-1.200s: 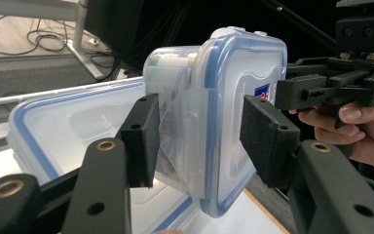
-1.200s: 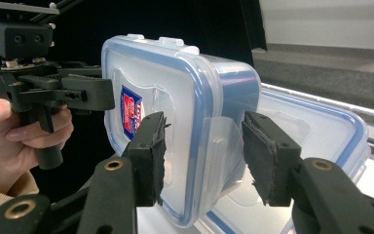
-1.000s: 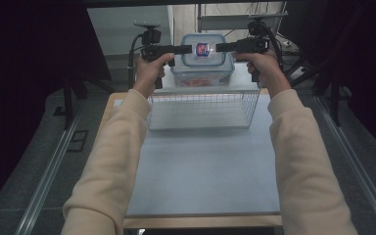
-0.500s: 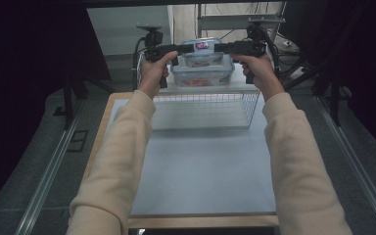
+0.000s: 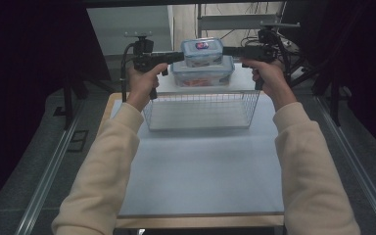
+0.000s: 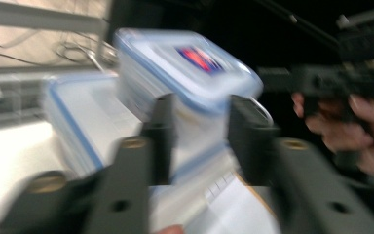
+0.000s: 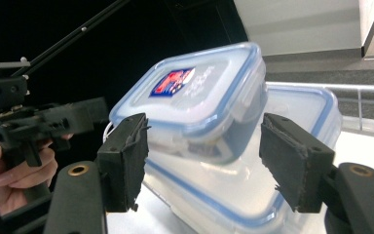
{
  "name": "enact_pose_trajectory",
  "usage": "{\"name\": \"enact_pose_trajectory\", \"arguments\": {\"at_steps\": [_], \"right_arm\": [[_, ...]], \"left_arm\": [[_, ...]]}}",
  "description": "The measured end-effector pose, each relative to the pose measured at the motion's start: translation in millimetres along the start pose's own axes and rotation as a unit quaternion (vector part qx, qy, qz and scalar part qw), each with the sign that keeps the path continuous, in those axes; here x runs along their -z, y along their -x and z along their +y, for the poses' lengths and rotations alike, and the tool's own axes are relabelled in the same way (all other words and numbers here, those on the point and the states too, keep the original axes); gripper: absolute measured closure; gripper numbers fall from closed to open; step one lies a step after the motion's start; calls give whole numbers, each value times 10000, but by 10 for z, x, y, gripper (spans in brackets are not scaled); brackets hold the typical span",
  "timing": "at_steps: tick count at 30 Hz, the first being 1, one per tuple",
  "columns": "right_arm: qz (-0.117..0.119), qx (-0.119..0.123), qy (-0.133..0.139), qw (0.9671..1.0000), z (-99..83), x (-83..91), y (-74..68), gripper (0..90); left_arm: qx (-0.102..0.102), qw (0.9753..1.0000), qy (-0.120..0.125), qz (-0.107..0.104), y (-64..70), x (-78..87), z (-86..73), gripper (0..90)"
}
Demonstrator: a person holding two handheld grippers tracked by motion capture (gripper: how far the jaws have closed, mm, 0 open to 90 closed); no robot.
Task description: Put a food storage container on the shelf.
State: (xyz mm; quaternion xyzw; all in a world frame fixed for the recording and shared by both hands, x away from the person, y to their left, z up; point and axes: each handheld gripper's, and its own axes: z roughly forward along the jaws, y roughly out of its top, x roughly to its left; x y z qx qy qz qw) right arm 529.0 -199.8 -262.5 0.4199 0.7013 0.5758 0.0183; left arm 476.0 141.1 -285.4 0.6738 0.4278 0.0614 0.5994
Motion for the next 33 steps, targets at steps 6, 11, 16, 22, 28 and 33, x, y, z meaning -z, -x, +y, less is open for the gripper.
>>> {"name": "enact_pose_trajectory", "arguments": {"at_steps": [6, 11, 16, 22, 28, 33], "right_arm": [[50, -40, 37, 10000, -94, 61, -11, 339], [162, -54, 62, 9998, -129, 105, -18, 337], [208, -67, 42, 9998, -144, 128, 12, 336], [229, -95, 22, 9997, -163, 140, 39, 334], [238, -79, 3, 9997, -168, 142, 35, 332], [251, -9, -76, 9997, -178, 132, 24, 330]], "left_arm": [[-244, 9987, -451, -49, 90, -201, -96, 892], [-184, 9986, -495, 7, 72, -346, -85, 898], [-29, 9990, -445, 56, 0, -354, -69, 898], [95, 9992, -386, 81, -52, -348, -57, 897], [110, 9991, -392, 122, -60, -374, -52, 896], [125, 9991, -383, 114, -69, -384, -53, 890]]}}
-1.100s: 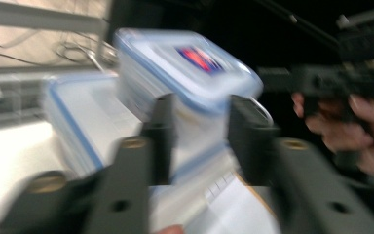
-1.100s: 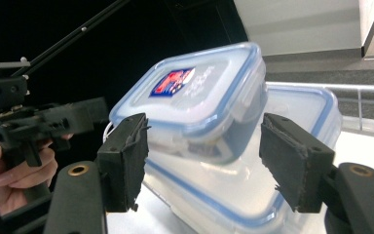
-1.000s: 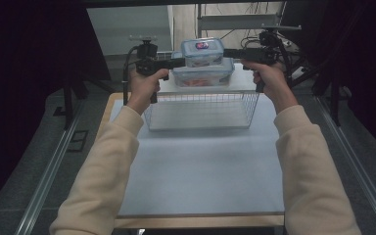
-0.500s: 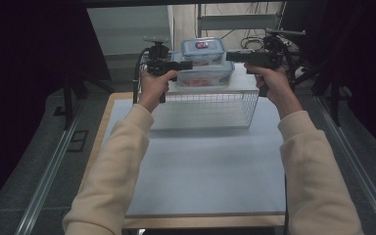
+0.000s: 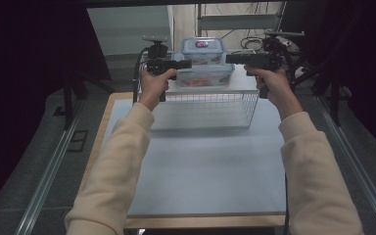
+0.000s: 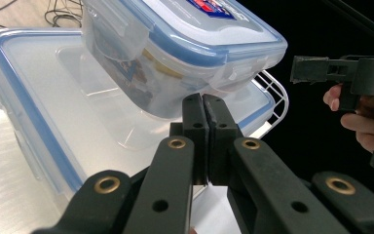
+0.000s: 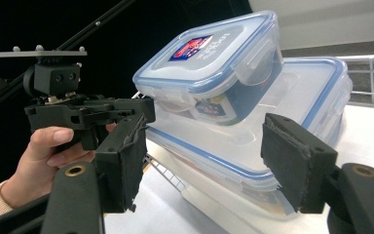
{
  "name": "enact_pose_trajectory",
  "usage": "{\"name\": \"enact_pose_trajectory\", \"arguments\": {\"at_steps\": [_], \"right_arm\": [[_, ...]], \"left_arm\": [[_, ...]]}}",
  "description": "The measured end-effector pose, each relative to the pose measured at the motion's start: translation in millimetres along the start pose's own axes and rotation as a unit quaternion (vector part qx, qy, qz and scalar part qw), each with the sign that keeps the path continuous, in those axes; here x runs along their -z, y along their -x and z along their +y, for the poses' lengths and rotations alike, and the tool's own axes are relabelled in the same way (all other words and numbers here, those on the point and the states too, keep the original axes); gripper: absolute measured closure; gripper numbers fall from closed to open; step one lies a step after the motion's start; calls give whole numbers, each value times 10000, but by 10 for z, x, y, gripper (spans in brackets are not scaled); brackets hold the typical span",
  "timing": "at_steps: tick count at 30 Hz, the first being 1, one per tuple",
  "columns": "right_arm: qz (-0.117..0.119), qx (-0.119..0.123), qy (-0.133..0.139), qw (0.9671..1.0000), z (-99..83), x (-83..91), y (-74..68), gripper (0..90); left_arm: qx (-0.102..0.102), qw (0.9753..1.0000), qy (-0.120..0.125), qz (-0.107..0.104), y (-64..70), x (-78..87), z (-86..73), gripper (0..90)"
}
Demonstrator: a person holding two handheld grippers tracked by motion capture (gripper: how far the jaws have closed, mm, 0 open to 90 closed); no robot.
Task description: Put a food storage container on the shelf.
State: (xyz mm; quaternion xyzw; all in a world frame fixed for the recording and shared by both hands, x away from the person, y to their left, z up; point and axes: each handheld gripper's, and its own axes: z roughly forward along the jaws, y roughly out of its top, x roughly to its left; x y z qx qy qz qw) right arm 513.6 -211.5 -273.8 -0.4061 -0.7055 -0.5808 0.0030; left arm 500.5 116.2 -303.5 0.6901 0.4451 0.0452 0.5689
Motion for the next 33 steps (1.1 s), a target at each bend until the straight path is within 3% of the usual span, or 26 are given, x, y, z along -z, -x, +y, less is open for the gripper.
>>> {"name": "enact_pose_trajectory", "arguments": {"at_steps": [8, 17, 20, 23, 28, 31, 33], "right_arm": [[-5, -6, 9, 10000, -29, 37, -5, 329], [21, 44, 40, 10000, -191, 157, 68, 328], [47, 60, 85, 9999, -278, 213, 95, 328], [32, 28, 53, 10000, -394, 255, 130, 327], [116, 76, 105, 9998, -626, 328, 159, 326], [250, 89, 166, 9995, -764, 368, 187, 326], [282, 63, 169, 9994, -860, 407, 184, 326]], "left_arm": [[-51, 10000, -35, -26, 28, 62, -25, 895], [-99, 9999, 76, -36, 90, 353, -188, 898], [-124, 9998, 152, -78, 91, 477, -299, 898], [-284, 9995, 135, -47, 88, 560, -430, 896], [-187, 9996, 185, -76, 38, 673, -706, 891], [-289, 9993, 252, 50, 7, 720, -867, 862], [-186, 9993, 315, -37, -38, 757, -1015, 827]]}}
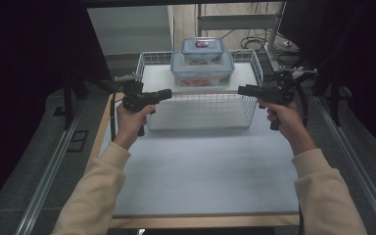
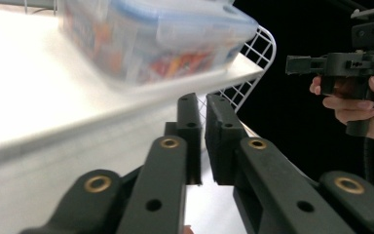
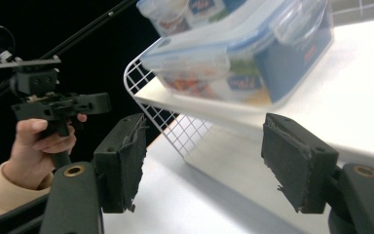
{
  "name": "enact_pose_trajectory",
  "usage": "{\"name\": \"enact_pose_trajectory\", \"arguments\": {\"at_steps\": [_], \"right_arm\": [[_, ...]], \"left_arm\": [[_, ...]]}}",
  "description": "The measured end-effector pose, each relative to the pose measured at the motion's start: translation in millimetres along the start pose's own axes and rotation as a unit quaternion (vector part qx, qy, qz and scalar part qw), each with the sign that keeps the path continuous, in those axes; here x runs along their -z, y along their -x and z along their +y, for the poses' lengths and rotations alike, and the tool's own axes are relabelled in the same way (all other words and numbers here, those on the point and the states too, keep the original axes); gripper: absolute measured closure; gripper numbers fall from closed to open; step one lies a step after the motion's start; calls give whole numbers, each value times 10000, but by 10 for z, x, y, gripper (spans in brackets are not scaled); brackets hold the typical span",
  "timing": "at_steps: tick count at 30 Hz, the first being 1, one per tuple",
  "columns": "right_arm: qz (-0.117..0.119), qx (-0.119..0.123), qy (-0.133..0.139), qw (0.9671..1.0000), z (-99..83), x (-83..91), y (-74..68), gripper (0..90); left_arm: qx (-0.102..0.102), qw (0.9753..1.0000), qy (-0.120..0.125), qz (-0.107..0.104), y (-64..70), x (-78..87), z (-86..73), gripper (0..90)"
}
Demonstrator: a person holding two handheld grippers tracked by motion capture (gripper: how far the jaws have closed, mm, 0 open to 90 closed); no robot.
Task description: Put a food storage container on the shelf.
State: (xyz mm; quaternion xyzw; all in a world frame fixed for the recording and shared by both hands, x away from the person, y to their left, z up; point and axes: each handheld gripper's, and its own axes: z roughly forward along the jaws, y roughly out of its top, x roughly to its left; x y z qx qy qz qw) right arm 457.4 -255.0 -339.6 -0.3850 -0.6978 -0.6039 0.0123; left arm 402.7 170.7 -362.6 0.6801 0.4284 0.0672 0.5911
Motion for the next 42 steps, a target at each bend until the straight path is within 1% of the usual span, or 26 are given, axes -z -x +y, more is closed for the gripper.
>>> {"name": "enact_pose_trajectory", "arguments": {"at_steps": [1, 3, 5, 7, 8, 9, 10, 11, 13, 15, 16, 19, 20, 21, 22, 23, 25, 27, 30, 32, 35, 37, 39, 42], "right_arm": [[8, 26, -24, 10000, -43, 18, -5, 324], [16, 95, -17, 10000, -125, 51, -13, 324], [38, 157, -9, 9999, -230, 93, -23, 322], [66, 185, 15, 9998, -363, 150, -34, 320], [71, 211, 27, 9997, -428, 176, -39, 319], [43, 251, 26, 9997, -480, 196, -44, 318], [-27, 339, 14, 9994, -572, 229, -50, 317], [-71, 379, -16, 9993, -629, 247, -51, 315], [-167, 458, -112, 9987, -815, 285, -47, 312], [-221, 480, -227, 9983, -981, 304, -35, 308], [-234, 484, -253, 9982, -1062, 309, -24, 307], [-250, 406, -351, 9982, -1282, 323, 8, 303], [-244, 382, -391, 9982, -1353, 327, 22, 303], [-278, 382, -454, 9979, -1420, 322, 43, 303], [-323, 377, -542, 9973, -1462, 316, 58, 301], [-398, 391, -614, 9965, -1516, 313, 77, 302], [-477, 324, -651, 9962, -1618, 303, 126, 303], [-492, 189, -700, 9962, -1695, 279, 171, 303], [-554, 194, -750, 9955, -1749, 258, 194, 302], [-541, 191, -672, 9961, -1743, 271, 179, 302], [-556, 309, -564, 9964, -1730, 300, 166, 296], [-600, 389, -578, 9958, -1731, 307, 166, 296], [-606, 385, -621, 9955, -1737, 301, 167, 294], [-620, 448, -670, 9948, -1745, 285, 175, 280]], "left_arm": [[13, 10000, 40, 34, -6, 28, -64, 786], [-4, 9999, 97, 45, -22, 92, -188, 750], [24, 9999, 128, 50, -30, 143, -300, 700], [105, 9998, 146, 81, -26, 201, -454, 621], [97, 9998, 156, 102, -24, 221, -508, 586], [102, 9997, 136, 152, -13, 248, -602, 542], [101, 9997, 105, 194, -10, 260, -659, 496], [135, 9996, 84, 225, -8, 272, -739, 454], [214, 9995, -14, 229, -23, 285, -922, 391], [272, 9993, -121, 218, -46, 286, -1077, 359], [267, 9992, -173, 254, -55, 288, -1145, 347], [361, 9983, -329, 302, -99, 285, -1319, 329], [354, 9979, -408, 364, -111, 283, -1371, 323], [367, 9976, -439, 380, -120, 279, -1415, 317], [395, 9973, -476, 407, -134, 277, -1477, 314], [415, 9965, -571, 452, -149, 267, -1546, 313], [359, 9951, -712, 577, -152, 252, -1633, 303], [289, 9945, -789, 625, -146, 241, -1672, 302], [296, 9950, -753, 591, -149, 233, -1676, 296], [297, 9949, -755, 600, -160, 237, -1676, 294], [354, 9944, -754, 643, -192, 240, -1686, 292], [386, 9940, -749, 695, -209, 241, -1691, 289], [427, 9936, -767, 711, -225, 238, -1693, 289], [395, 9930, -842, 725, -241, 223, -1697, 284]]}}
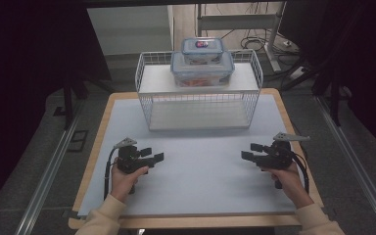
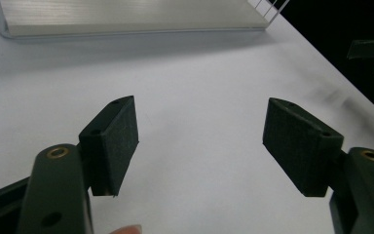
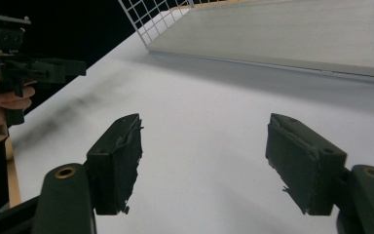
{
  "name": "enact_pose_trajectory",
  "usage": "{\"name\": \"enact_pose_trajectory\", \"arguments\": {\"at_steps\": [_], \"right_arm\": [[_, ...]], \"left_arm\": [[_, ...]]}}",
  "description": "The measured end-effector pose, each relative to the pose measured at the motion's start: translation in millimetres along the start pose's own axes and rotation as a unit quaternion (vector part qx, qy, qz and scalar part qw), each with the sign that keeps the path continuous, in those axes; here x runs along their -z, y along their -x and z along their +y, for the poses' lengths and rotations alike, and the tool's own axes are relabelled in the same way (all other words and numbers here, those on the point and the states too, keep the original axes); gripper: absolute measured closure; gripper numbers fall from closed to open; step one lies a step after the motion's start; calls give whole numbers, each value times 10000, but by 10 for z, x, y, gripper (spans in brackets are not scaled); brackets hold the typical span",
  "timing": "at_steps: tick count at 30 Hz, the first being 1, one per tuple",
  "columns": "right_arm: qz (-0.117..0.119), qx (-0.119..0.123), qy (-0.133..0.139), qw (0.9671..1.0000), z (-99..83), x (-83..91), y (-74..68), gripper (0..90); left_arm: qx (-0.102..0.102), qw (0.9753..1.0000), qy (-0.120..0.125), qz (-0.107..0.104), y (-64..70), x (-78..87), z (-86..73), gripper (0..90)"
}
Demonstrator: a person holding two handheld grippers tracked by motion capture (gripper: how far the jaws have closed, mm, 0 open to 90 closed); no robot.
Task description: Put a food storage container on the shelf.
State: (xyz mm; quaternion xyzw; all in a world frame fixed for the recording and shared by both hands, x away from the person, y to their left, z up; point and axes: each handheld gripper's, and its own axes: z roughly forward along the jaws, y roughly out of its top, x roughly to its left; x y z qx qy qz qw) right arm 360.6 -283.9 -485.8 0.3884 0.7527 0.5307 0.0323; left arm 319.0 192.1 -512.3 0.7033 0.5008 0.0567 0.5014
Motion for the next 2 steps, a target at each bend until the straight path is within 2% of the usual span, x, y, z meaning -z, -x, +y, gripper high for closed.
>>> {"name": "enact_pose_trajectory", "arguments": {"at_steps": [2], "right_arm": [[-52, 43, -31, 10000, 0, -2, 14, 262]], "left_arm": [[-94, 9999, -12, 80, -14, -4, -1, 281]]}}
